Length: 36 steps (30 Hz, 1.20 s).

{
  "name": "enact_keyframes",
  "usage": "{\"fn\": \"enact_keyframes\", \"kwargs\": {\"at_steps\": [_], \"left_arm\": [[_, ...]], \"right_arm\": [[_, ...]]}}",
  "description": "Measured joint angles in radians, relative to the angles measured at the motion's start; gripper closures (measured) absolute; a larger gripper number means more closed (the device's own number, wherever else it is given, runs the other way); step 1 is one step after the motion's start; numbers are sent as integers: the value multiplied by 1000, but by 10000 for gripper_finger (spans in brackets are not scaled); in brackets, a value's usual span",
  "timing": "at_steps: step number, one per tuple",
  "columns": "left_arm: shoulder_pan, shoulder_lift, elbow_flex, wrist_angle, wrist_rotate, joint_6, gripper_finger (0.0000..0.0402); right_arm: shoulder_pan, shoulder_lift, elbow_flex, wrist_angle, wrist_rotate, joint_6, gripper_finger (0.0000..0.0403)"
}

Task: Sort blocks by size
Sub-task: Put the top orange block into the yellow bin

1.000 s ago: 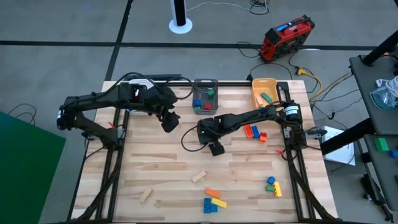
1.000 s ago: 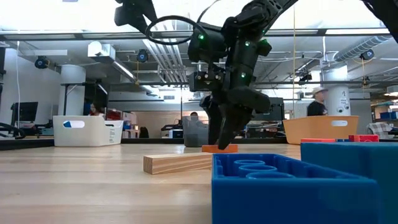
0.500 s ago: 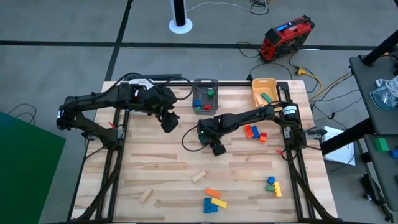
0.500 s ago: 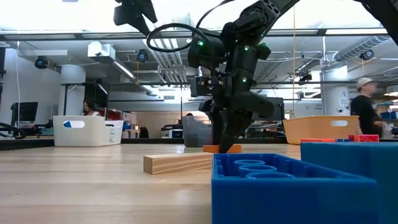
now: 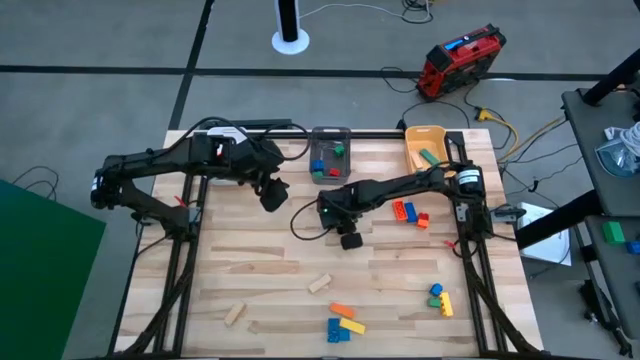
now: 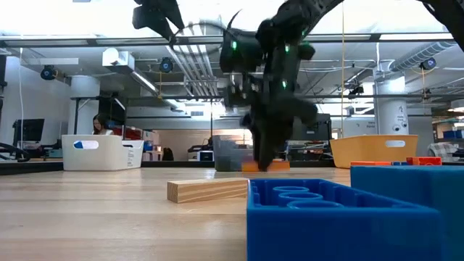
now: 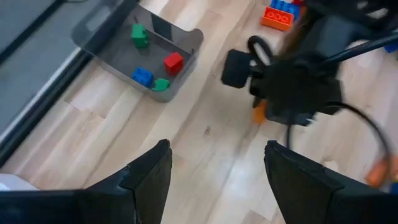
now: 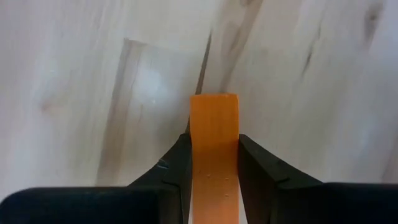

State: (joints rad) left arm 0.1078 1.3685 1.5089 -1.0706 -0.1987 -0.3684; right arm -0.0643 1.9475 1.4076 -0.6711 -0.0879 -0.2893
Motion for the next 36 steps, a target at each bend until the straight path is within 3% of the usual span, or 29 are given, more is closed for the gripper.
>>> {"fn": "enact_keyframes", "kwargs": {"at_steps": [6, 11, 21, 27, 36], "left_arm": [[0, 0, 0, 1, -52, 3, 171], [0, 0, 0, 2, -54, 9, 171], [0, 0, 0, 14, -54, 8, 171], [0, 0, 0, 13, -54, 8, 171], [0, 0, 0, 13, -54, -1, 171]], "right_arm": [[-12, -135, 24, -27, 14, 120, 317], [-80, -285, 25, -71, 124, 305, 317], [-485, -459, 25, -312, 154, 724, 317], [-700, -473, 8, -428, 160, 769, 317], [-854, -474, -95, -420, 185, 790, 317]]}}
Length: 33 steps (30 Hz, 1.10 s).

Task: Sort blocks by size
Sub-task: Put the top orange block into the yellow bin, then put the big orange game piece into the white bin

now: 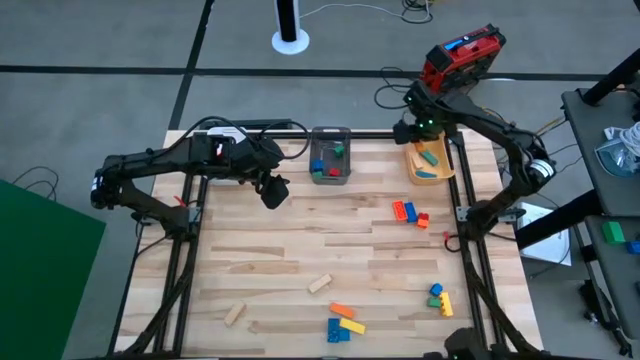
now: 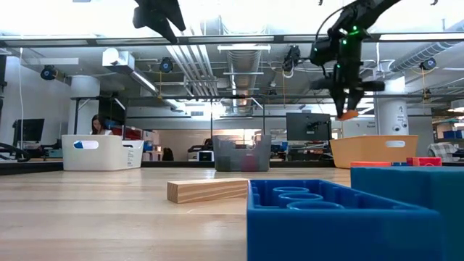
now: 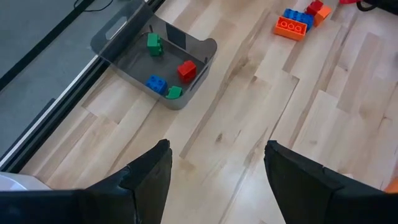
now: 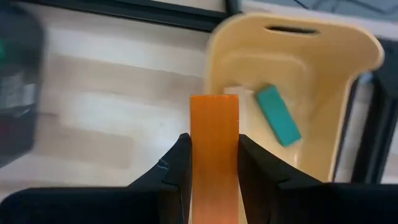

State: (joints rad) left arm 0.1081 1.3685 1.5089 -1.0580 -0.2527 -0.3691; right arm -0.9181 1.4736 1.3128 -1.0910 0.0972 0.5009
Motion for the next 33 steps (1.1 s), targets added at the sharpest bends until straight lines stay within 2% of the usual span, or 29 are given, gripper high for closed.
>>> {"fn": "enact_keyframes", "kwargs": {"at_steps": [5, 15, 21, 24, 28, 33], "left_arm": [[0, 0, 0, 0, 0, -8, 171], [0, 0, 0, 2, -1, -11, 171], [0, 3, 0, 3, -3, -11, 171], [0, 3, 0, 4, -3, -11, 171], [0, 3, 0, 4, -3, -11, 171], [0, 3, 0, 3, -3, -22, 171]], "right_arm": [[-47, -1, -47, 8, 34, 0, 317], [-71, -2, -174, 155, 34, 19, 316], [-71, -2, -242, 201, 7, 24, 260], [-71, -2, -256, 209, 7, 23, 253], [-71, -4, -259, 213, 6, 22, 275], [-37, -49, -258, 215, 0, 12, 321]]}}
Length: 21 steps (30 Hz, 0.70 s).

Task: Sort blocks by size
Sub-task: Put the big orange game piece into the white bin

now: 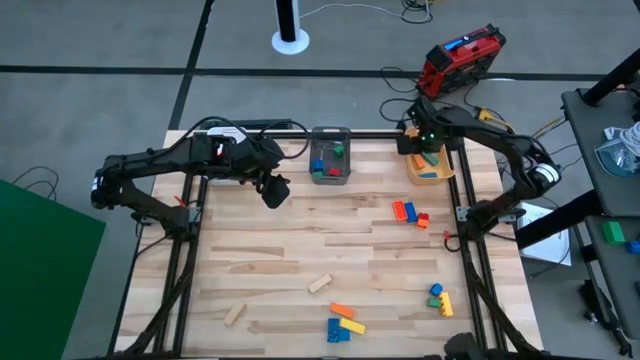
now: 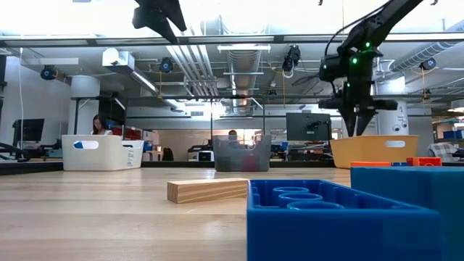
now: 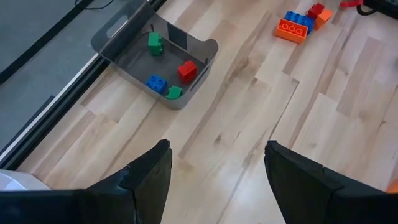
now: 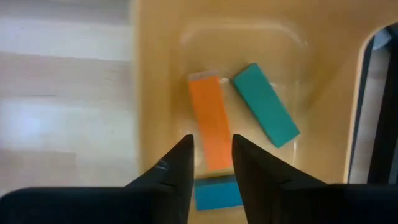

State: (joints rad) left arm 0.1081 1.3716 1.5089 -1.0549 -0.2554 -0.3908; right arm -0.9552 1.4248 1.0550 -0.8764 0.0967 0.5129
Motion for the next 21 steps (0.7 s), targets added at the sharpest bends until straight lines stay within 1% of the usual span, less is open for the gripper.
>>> {"fn": "enact_keyframes", "kwargs": {"at_steps": [5, 9, 15, 21], "left_arm": [[-3, 0, 0, -8, 1, -25, 171], [-8, 0, 0, -36, 3, -72, 171], [-33, 0, 0, -82, 26, -171, 171], [-105, 0, 0, -109, 48, -288, 171]], "right_arm": [[100, -86, -2, 1, -18, 0, 364], [224, -153, -2, 1, -21, 6, 389], [420, -220, -2, 3, -19, 59, 391], [574, -232, -3, 12, -17, 71, 390]]}}
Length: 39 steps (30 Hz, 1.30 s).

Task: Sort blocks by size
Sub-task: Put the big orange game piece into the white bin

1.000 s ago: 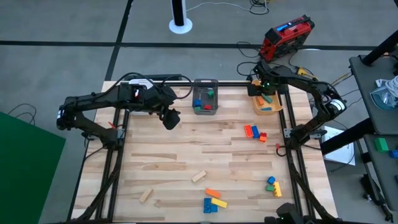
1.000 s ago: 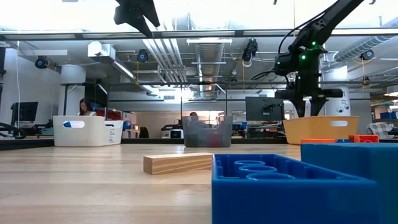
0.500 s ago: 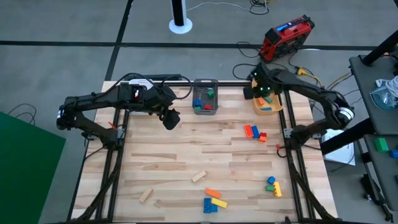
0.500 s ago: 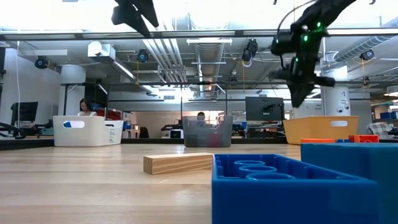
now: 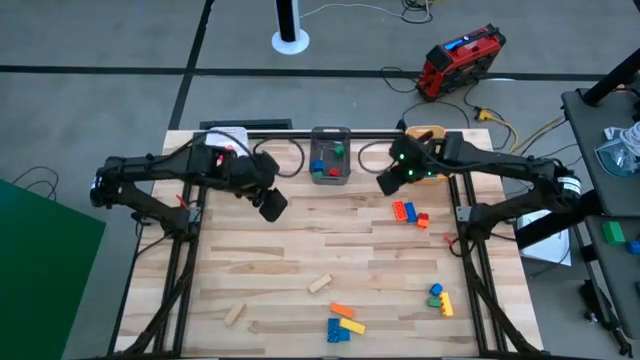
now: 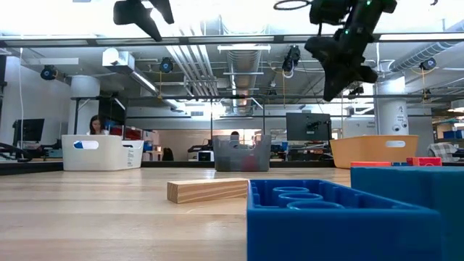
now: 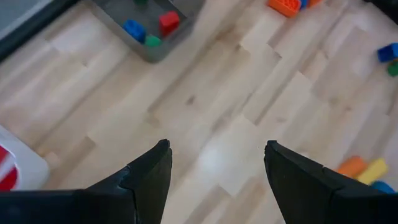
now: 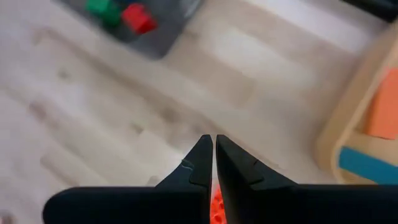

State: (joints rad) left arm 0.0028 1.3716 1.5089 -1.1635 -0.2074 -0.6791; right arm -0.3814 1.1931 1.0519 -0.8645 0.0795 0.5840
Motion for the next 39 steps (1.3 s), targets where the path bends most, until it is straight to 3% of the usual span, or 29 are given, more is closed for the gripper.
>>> {"fn": "enact_keyframes", "kwargs": {"at_steps": [7, 14, 25, 32, 39], "left_arm": [[-98, 0, -4, -10, -9, -140, 171], [-135, 0, -52, 0, -55, -231, 171], [-151, 0, -124, 71, -66, -308, 171], [-134, 0, -111, 87, -157, -311, 171], [-130, 0, -97, 176, -203, -313, 171]], "right_arm": [[110, 0, -6, 7, 0, 3, 390], [178, 0, -49, -61, -8, 135, 390], [192, 1, -180, -77, 37, 231, 390], [201, 4, -238, -77, 28, 266, 390], [200, 23, -241, -64, 116, 231, 390]]}}
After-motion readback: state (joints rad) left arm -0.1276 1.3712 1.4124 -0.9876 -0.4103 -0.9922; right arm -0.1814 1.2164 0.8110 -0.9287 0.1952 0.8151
